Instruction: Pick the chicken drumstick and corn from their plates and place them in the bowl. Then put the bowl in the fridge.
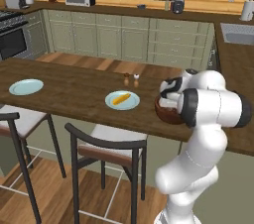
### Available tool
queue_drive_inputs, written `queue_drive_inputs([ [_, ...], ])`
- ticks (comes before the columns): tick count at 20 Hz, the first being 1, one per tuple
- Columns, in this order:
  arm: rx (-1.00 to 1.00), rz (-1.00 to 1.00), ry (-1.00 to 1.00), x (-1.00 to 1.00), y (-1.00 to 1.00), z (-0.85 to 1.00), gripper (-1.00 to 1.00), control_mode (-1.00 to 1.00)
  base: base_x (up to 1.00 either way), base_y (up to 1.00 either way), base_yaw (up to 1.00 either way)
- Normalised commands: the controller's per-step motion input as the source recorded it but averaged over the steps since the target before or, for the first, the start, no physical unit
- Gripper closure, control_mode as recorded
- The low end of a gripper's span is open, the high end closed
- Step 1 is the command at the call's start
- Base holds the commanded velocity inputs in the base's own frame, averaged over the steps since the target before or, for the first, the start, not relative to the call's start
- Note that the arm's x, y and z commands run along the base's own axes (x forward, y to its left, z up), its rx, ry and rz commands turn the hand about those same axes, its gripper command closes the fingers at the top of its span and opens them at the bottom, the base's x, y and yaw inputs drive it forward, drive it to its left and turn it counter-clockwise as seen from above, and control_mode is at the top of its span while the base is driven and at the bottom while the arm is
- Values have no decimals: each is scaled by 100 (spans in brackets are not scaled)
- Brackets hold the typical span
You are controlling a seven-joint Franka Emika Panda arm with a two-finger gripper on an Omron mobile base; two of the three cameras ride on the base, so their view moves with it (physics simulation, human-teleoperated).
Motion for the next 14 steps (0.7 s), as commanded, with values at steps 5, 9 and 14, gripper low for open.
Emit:
queue_drive_inputs([
  [5,0,0,0,9,0,-7,-100,-100,0,0,0],
  [9,0,0,-9,-12,12,56,-100,-100,0,0,0],
  [14,0,0,-11,-10,73,92,-100,-100,0,0,0],
])
